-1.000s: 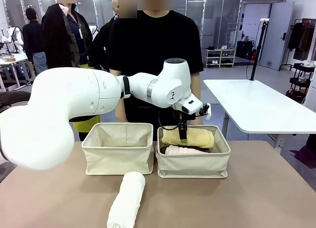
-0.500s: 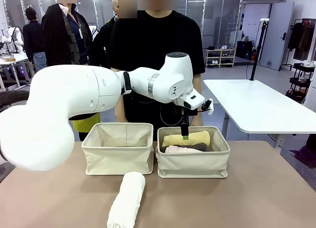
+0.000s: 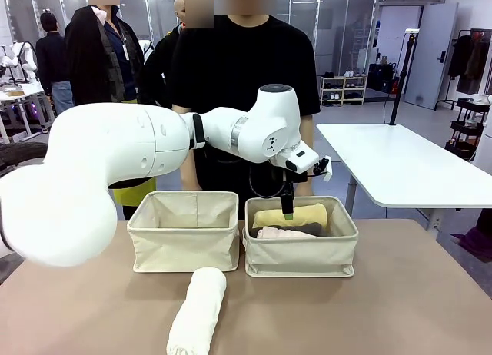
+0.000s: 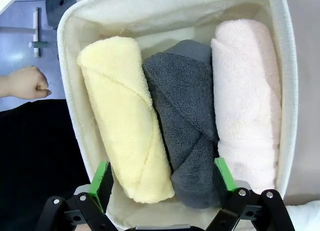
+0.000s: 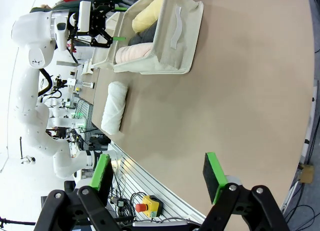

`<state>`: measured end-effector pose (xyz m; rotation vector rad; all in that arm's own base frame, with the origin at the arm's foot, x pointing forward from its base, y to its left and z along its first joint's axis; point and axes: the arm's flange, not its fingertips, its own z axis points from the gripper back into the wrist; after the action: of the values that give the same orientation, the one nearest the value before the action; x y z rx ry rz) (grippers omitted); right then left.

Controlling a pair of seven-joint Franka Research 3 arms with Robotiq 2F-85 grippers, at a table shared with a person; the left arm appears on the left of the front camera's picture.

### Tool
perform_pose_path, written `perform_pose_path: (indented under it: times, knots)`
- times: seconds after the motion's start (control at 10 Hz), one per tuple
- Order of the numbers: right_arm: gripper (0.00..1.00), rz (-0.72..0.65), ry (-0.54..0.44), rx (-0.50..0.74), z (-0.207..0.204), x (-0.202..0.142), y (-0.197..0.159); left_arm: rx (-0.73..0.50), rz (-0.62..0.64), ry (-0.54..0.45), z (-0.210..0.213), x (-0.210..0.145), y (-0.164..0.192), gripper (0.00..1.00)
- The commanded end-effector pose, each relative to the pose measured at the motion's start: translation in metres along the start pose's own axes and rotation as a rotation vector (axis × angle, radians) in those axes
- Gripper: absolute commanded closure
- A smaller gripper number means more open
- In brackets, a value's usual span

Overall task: Divide the towels into two baskets.
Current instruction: Pick up one hotel-folded towel from the bottom of the table and place it in the Fabric basket indicated by the person.

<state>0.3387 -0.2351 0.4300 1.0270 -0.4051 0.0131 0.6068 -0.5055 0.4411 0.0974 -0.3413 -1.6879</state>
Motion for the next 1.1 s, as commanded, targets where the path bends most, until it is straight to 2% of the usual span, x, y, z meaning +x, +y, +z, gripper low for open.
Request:
perform_pose_path:
  times: [0.0, 1.0]
  knots:
    - [0.08, -0.026, -0.002, 0.005, 0.0013, -0.0025, 0.0057, 0.006, -0.004, -0.007, 0.0014, -0.0008, 0.0016, 0.0]
    - [0.08, -0.026, -0.002, 0.005, 0.0013, -0.0025, 0.0057, 0.0, 0.0, 0.0, 0.0, 0.0, 0.0, 0.0]
